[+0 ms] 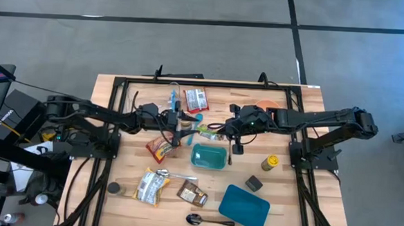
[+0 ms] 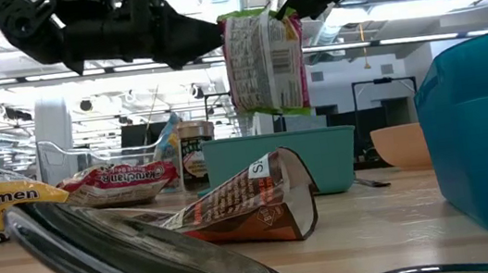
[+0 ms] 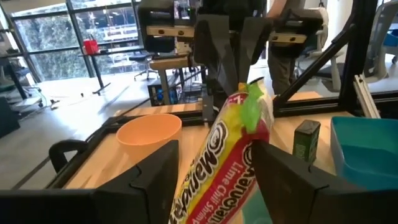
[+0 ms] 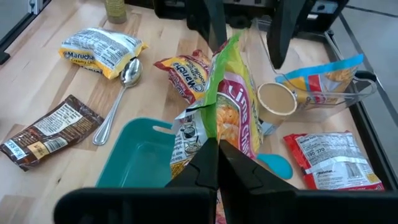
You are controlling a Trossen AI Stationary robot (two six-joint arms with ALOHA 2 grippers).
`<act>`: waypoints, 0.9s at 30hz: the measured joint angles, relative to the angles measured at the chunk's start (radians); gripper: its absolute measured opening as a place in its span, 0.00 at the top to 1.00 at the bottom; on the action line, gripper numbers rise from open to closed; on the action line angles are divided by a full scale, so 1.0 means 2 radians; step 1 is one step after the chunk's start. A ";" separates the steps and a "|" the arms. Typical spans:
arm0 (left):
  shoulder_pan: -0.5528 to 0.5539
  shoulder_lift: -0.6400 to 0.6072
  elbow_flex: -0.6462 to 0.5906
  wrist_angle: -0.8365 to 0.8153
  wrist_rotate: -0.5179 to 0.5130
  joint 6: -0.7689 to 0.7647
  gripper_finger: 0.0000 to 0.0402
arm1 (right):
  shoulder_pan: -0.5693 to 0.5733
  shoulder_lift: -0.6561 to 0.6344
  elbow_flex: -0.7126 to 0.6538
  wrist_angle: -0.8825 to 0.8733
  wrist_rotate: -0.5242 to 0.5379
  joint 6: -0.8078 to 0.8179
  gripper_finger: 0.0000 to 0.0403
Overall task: Pick & Place Food Item
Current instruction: Put the green noodle pack into the transparent bin
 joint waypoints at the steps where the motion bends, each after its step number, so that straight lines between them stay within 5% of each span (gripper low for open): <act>1: 0.000 0.003 0.002 -0.001 0.000 0.000 0.50 | 0.000 0.000 0.000 0.000 0.000 0.000 1.00; 16: 0.000 0.025 0.021 -0.001 0.035 0.000 0.55 | 0.000 0.000 0.000 -0.002 0.000 0.000 1.00; 27: 0.000 0.024 0.021 -0.001 0.037 0.000 0.72 | 0.000 0.000 0.000 -0.013 0.002 0.000 1.00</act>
